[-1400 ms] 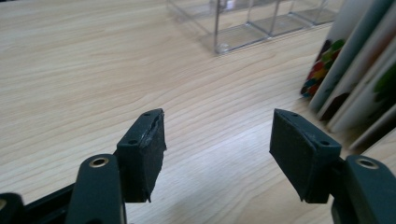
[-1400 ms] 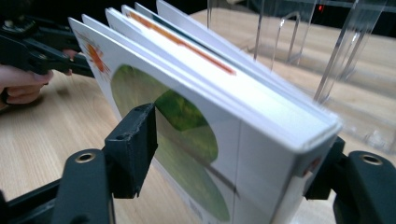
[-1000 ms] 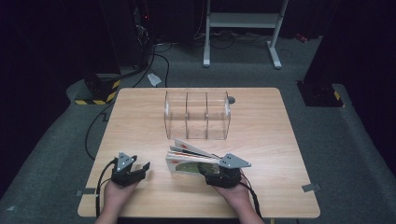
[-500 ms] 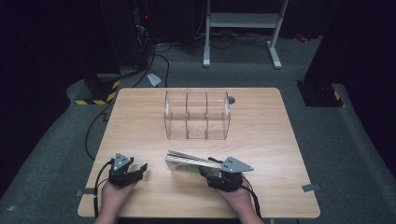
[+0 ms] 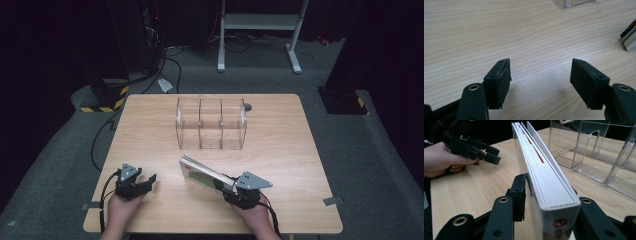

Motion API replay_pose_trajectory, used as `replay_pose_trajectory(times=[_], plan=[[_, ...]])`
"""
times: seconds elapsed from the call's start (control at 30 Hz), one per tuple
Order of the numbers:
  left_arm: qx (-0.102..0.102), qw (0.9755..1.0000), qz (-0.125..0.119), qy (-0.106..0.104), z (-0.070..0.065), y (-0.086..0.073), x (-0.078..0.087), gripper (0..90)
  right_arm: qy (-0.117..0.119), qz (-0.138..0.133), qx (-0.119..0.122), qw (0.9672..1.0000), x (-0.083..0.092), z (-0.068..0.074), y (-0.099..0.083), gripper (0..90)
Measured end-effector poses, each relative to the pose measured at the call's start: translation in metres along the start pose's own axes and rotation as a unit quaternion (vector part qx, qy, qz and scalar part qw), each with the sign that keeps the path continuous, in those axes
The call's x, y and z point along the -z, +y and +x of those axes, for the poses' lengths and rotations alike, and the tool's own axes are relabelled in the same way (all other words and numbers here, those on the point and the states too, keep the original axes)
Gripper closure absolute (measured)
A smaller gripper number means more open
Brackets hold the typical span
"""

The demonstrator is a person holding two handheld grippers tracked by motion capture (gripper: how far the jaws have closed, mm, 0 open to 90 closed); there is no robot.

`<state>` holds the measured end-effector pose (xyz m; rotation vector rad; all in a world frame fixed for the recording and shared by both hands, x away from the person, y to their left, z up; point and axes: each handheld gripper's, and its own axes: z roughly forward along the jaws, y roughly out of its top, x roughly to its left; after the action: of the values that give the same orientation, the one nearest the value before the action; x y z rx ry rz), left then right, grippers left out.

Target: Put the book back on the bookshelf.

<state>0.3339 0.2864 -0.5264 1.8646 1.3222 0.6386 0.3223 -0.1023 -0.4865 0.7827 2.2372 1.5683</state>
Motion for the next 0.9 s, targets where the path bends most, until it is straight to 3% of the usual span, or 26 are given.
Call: replay_pose_trajectory(times=[0.17,0.27,0.47,0.67,0.9], plan=[[-0.004,1.0,0.001,0.001,0.001,0.001,-0.001,33.2,-0.001,-0.001,0.001,1.0,0.001,0.003,0.0,67.6],[-0.003,1.0,0.001,0.003,0.0,0.002,-0.003,33.2,-0.002,-0.005,0.001,1.0,0.002,0.005,0.0,74.4],[-0.011,0.9999,0.005,0.002,-0.002,0.004,-0.005,33.3,-0.021,-0.005,0.0,0.9998,0.004,0.009,0.001,75.2],[-0.012,0.9999,0.005,0.001,0.0,0.006,-0.007,33.7,-0.064,-0.011,0.004,0.9979,0.013,0.013,0.004,75.5],[-0.017,0.9997,0.015,0.007,0.0,0.01,-0.014,32.8,-0.133,-0.021,-0.021,0.9907,0.035,0.001,-0.003,75.5]])
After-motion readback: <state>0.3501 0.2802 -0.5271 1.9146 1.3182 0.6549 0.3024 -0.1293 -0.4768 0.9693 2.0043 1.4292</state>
